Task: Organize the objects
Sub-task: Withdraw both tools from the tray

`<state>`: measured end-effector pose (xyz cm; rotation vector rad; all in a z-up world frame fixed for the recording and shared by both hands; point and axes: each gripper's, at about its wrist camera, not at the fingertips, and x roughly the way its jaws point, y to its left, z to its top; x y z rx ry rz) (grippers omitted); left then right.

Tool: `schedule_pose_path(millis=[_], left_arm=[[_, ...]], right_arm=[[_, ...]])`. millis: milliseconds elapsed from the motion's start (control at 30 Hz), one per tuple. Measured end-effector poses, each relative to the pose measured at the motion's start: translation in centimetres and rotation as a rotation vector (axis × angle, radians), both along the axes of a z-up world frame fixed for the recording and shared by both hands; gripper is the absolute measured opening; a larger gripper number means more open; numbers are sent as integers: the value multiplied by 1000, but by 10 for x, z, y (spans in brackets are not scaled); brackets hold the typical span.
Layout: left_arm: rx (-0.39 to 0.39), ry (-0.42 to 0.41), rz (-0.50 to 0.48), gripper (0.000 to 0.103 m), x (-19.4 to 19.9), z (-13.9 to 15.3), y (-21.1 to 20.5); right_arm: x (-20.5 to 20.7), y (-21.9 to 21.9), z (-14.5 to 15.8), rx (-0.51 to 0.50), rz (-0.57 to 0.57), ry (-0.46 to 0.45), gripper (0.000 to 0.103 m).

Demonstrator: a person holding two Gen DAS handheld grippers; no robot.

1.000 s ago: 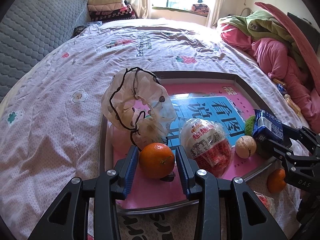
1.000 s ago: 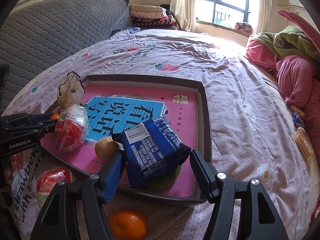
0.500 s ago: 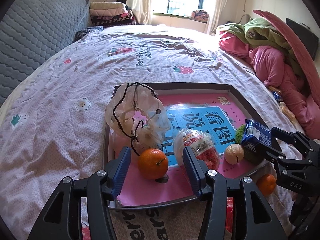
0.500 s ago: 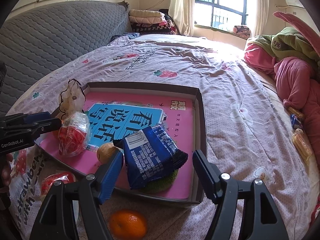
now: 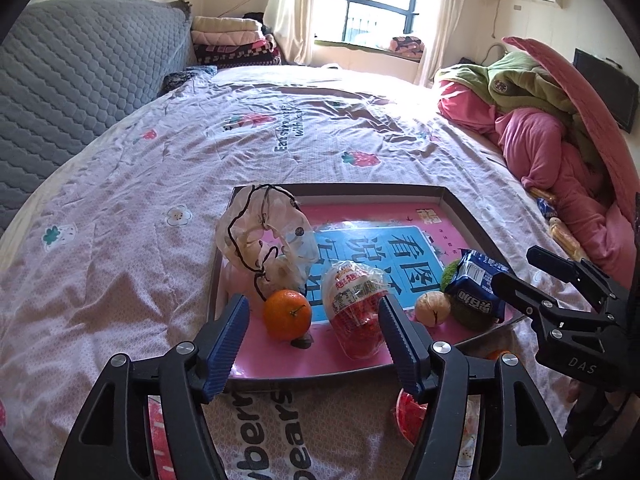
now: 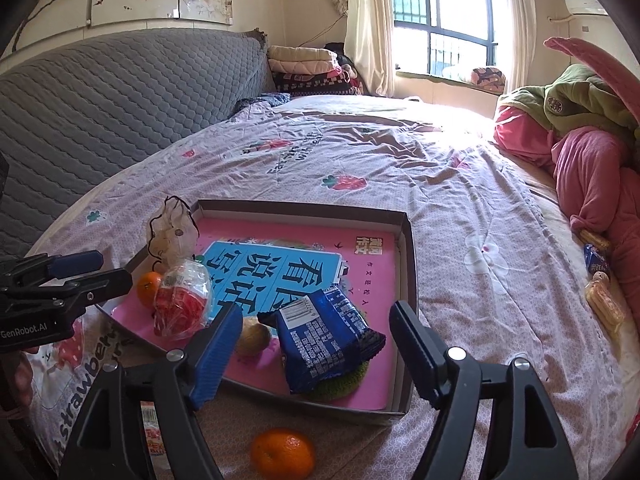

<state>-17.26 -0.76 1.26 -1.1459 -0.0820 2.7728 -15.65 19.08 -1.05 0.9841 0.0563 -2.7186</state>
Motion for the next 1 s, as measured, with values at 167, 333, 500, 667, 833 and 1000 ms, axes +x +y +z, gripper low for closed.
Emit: schedule_pose_path(millis=[167, 333, 500, 667, 833, 1000], left_arm=[[11, 14, 17, 69, 12, 10, 1], [9, 55, 36, 75, 24, 25, 5], [8, 65, 42, 75, 35, 34, 10], [-10, 65, 43, 75, 47, 37, 18], [-17, 61, 24, 75, 61, 40, 25], [-22, 58, 9, 75, 74, 41, 31]], right_arm=[[7, 0, 10, -19, 11, 28, 78], [14, 1, 22, -29, 20, 62, 80], [24, 2, 33, -32, 36, 96, 81], [36, 3, 46, -15, 40, 142, 83], [52, 7, 55, -25, 45, 182, 83], [66, 7, 55, -29, 48, 188, 83]])
